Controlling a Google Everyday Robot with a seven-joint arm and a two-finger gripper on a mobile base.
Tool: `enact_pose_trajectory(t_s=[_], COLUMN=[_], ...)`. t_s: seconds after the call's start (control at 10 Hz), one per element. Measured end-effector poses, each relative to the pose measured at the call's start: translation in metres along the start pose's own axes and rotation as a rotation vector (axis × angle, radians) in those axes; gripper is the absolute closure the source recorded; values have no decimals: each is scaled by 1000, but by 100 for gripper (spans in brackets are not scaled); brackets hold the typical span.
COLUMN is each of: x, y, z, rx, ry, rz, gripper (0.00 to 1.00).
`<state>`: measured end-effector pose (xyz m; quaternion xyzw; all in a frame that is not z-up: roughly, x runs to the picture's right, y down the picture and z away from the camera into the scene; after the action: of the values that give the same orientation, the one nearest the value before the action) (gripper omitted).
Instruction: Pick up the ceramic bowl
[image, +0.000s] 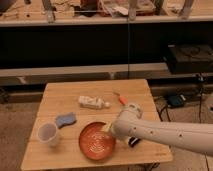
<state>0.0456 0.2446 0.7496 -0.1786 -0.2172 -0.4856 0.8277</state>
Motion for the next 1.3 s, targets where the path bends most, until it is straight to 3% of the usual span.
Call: enact_pose_trajectory(t_s=[1.3], x=[-9], y=[1], z=[3], rx=[8], ry=[3], rz=[-1], gripper=[20])
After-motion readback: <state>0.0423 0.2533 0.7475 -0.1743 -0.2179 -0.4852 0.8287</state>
